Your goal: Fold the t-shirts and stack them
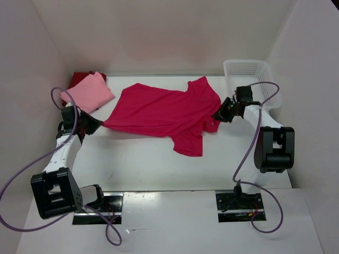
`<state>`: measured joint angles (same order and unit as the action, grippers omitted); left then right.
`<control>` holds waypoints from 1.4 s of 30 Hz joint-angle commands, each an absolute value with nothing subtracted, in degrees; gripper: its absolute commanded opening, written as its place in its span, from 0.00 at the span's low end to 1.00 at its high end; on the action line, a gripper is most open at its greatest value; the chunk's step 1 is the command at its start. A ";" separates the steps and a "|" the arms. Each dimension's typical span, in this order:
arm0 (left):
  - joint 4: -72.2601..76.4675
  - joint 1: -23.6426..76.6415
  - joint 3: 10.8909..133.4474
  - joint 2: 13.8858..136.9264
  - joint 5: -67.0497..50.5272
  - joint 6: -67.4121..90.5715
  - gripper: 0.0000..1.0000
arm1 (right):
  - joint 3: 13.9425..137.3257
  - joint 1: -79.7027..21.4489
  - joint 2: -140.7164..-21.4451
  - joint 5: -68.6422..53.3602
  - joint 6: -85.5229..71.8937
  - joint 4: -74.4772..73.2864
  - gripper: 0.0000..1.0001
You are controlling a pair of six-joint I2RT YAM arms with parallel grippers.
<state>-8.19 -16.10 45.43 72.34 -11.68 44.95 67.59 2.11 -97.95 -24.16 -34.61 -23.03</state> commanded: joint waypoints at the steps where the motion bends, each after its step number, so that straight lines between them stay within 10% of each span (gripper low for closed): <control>1: -10.54 -16.35 41.15 67.68 -8.79 43.95 0.24 | 61.89 1.76 -88.26 -19.34 -33.66 -25.14 0.31; 5: -13.09 -16.35 39.12 65.57 -6.69 43.95 0.62 | 57.14 1.76 -83.33 -18.11 -34.28 -26.36 0.59; 10: -16.87 -16.35 41.40 64.51 -5.63 44.47 0.99 | 54.58 1.76 -78.67 -16.88 -34.28 -28.04 0.68; 14: -16.08 -16.35 38.68 65.21 -8.69 46.32 0.99 | 50.72 1.76 -73.76 -17.49 -34.89 -29.79 0.60; 17: -15.47 -16.87 36.14 67.24 -9.23 48.41 0.94 | 48.26 1.76 -71.47 -18.72 -34.89 -31.02 0.17; 19: -14.07 -16.88 34.64 68.46 -10.01 50.44 0.69 | 47.11 1.24 -70.14 -19.34 -36.03 -31.03 0.03; 23: -12.30 -17.40 32.43 68.99 -9.50 56.06 0.39 | 45.88 -1.83 -68.47 -21.18 -37.62 -31.03 0.07; 33: -10.99 -17.40 30.85 73.29 -3.52 59.85 0.56 | 43.15 -5.44 -68.02 -22.85 -39.90 -29.44 0.20; 42: -8.97 -17.40 30.85 77.07 -1.23 61.61 0.37 | 43.15 -5.45 -68.03 -23.38 -39.90 -28.92 0.23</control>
